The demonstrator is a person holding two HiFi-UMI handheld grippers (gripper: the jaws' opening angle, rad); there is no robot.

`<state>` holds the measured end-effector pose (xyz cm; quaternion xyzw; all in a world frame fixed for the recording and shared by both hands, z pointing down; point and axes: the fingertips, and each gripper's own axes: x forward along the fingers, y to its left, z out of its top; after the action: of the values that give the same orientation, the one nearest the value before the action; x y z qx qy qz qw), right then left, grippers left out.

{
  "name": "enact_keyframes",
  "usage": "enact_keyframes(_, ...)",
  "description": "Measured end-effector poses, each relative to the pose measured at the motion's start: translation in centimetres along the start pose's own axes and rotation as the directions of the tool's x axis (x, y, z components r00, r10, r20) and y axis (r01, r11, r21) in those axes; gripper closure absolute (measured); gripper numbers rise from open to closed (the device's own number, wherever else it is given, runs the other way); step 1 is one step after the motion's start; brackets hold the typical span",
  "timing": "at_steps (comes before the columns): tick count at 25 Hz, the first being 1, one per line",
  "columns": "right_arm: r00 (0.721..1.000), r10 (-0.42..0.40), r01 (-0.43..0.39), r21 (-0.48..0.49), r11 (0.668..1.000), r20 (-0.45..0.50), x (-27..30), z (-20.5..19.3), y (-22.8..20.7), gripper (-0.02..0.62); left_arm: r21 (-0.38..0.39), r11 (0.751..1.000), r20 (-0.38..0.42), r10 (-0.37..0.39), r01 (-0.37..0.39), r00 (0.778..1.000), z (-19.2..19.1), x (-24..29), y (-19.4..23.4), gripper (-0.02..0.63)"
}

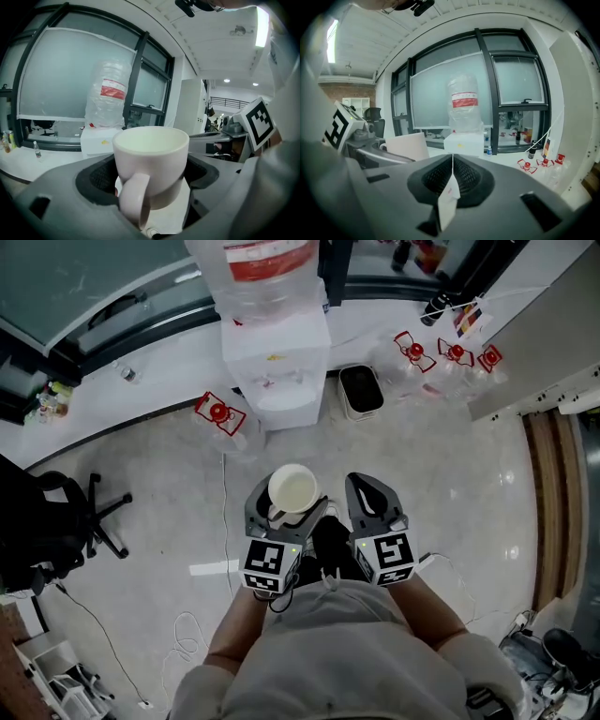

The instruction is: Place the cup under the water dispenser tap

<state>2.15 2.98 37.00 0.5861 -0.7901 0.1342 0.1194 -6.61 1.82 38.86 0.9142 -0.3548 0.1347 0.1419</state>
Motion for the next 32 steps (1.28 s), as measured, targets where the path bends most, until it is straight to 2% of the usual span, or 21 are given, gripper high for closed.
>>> enact_keyframes(6,0.998,0.062,-0.062,0.005,0.998,-0.020,5.4,0.6,-3.5,0.566,0.006,0.998,-0.033,0.055,-0.055,0.998,0.5,5.0,2.6,0.167)
enact_keyframes(12,0.993,0.099,-0.101,-0.019,0.995,-0.067,10.7,-1.3,-7.0,0.566,0.007,0.996,-0.020,0.087,-0.087,0.996,-1.1,10.8,5.4,0.167)
enact_keyframes(19,0.988,0.102,-0.109,-0.052,0.993,-0.114,15.8,-6.4,-8.2,0.566,0.005,0.994,-0.034,0.106,-0.106,0.994,-7.0,15.5,9.4,0.167)
enact_keyframes(23,0.987,0.100,-0.109,-0.065,0.992,-0.125,19.2,-9.7,-8.3,0.566,0.007,0.993,-0.053,0.119,-0.119,0.992,-11.7,18.1,12.2,0.167)
enact_keyframes(27,0.987,0.094,-0.105,-0.079,0.991,-0.130,22.3,-13.4,-8.4,0.566,0.025,0.992,-0.087,0.128,-0.126,0.988,-16.4,20.6,14.9,0.167)
enact_keyframes(32,0.986,0.098,-0.113,-0.108,0.988,-0.132,26.0,-18.0,-8.4,0.566,0.057,0.991,-0.085,0.124,-0.120,0.989,-21.1,24.4,18.0,0.167)
